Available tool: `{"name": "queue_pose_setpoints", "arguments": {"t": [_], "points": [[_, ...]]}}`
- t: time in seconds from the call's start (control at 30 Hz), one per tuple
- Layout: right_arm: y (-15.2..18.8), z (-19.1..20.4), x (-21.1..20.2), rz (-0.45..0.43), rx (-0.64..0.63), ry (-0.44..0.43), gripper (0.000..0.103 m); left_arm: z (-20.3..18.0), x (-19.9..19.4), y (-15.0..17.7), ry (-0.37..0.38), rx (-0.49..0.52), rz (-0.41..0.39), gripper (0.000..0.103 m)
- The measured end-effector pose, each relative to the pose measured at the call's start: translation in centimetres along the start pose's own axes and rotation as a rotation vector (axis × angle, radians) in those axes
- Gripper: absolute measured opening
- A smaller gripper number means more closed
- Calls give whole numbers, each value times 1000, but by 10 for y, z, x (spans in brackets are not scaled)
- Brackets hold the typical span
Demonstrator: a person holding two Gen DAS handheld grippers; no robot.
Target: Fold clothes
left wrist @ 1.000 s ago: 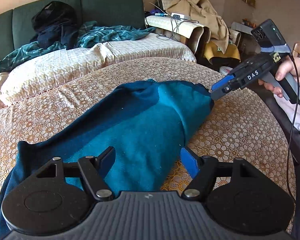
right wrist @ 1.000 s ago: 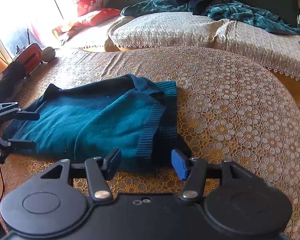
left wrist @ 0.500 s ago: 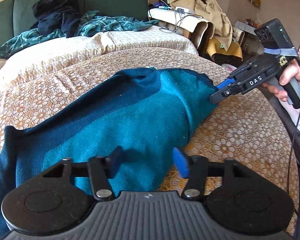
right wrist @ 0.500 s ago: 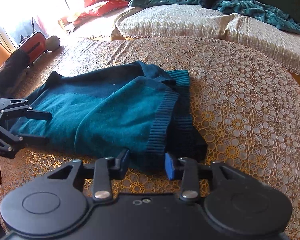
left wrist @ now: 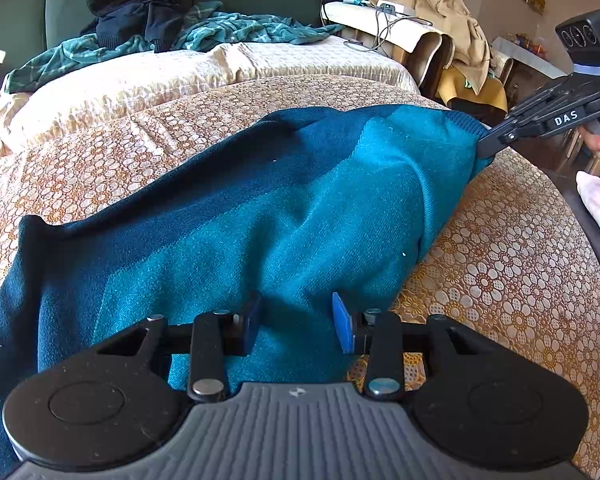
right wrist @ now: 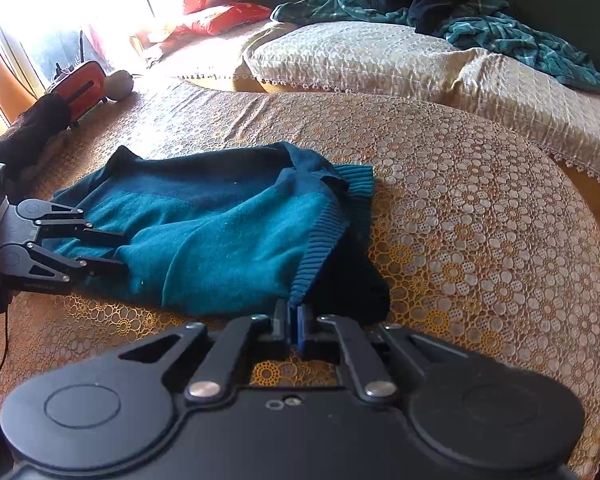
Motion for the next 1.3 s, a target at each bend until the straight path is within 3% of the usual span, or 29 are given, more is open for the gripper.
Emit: {"name": "queue_pose_setpoints", "arguments": {"t": [0.37,0.43,0.47,0.53,0.63,0.9,0.97,1.03,1.1,1.3], "points": [[11,-29,-11,15,52,36,103,1,0,-1,17,6,30,37],[19,-38,-5,32,73,47,62,1,0,-1,18,6,30,37],[22,-41,-2,38,79,52,59,1,0,-1,19,6,30,37],[26,-45,3,32,106,42,68,1,0,-1,17,7,31,37],[28,-44,7,36,113,27,103,0,1,-2,14,12,34,37],[26,-34,-3,31,107,44,103,0,-10,-8,14,1,18,40],[23,-32,-8,18,107,43,103,1,-16,-11,12,-1,0,48],[16,-30,-12,-2,102,52,103,3,-23,-13,6,0,-21,66],[8,-29,-15,-23,93,60,103,7,-29,-15,-8,-5,-45,73],[-38,-27,-4,-133,50,99,103,29,-31,-14,-57,-24,-48,75]]}}
Point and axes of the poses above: each gripper's, at about its wrist camera, not at the fingertips, and x roughly the way its jaws point, z to its left, y to its underside, the point moved 9 cm from there along x, roughly the way its jaws point, and after that the axes turned 11 degrees about -y, right-handed, at the moved point
